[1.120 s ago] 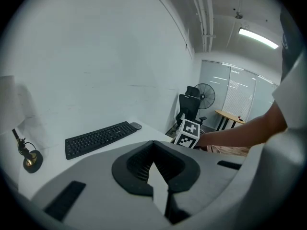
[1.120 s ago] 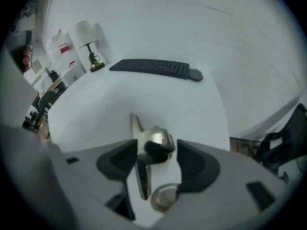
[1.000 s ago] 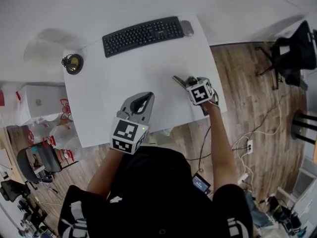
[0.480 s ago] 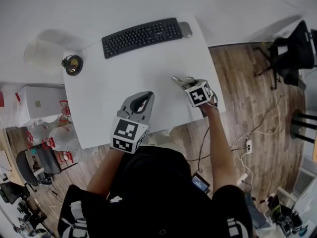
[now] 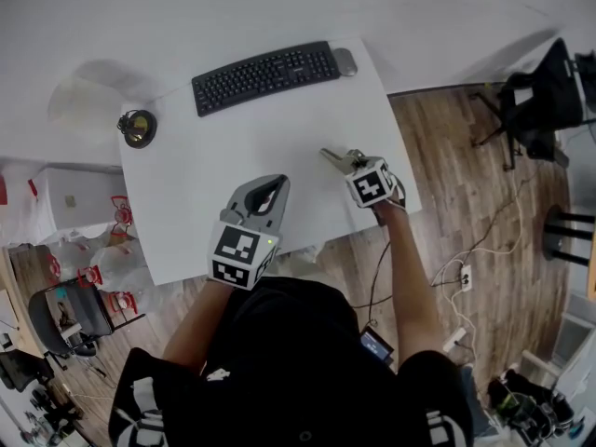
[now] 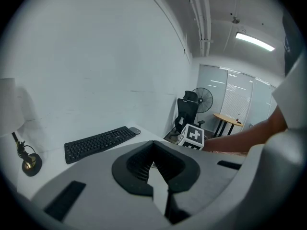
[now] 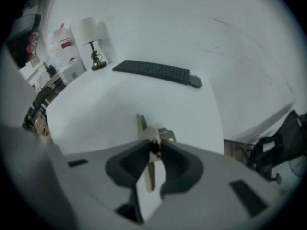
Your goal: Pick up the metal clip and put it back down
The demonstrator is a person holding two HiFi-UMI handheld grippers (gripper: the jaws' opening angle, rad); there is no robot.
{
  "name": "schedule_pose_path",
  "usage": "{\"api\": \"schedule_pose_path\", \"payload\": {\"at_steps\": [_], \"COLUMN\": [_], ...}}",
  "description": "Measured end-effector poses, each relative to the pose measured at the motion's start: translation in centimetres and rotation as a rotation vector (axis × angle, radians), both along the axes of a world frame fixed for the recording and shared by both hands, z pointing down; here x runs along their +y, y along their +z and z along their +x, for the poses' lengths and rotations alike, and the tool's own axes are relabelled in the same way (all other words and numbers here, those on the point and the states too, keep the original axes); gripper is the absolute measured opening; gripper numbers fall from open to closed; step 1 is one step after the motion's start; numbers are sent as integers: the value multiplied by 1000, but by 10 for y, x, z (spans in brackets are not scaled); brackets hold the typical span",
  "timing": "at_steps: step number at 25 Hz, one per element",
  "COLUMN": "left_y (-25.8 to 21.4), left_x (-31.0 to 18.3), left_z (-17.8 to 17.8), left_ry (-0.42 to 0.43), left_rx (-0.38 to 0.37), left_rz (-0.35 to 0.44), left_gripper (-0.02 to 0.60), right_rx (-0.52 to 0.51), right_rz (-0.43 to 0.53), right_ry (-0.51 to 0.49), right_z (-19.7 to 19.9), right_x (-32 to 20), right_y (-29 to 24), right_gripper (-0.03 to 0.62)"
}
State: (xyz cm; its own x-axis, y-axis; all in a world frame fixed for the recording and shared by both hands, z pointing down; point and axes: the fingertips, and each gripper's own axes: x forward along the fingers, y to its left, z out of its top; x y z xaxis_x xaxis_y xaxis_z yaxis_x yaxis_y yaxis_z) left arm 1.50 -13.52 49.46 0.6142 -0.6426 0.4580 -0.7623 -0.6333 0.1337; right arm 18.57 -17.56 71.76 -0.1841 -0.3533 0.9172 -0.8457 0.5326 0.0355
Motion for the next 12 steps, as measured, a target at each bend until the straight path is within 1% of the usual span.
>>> {"api": "schedule_pose_path", "payload": {"at_steps": [5, 12], "left_y": [-4, -7], "left_x": [0, 3], "left_z": [-4, -7], "left_ry": [4, 8], "left_rx": [13, 10], "left_rz": [13, 17], "left_gripper": [21, 21], "right_rx": [-14, -34], "right_rz": [-3, -15], "right_ry": [-2, -7], "right_z": [-6, -14], "right_x": [6, 14], "right_y": [-4, -8], "right_gripper": [78, 55]}}
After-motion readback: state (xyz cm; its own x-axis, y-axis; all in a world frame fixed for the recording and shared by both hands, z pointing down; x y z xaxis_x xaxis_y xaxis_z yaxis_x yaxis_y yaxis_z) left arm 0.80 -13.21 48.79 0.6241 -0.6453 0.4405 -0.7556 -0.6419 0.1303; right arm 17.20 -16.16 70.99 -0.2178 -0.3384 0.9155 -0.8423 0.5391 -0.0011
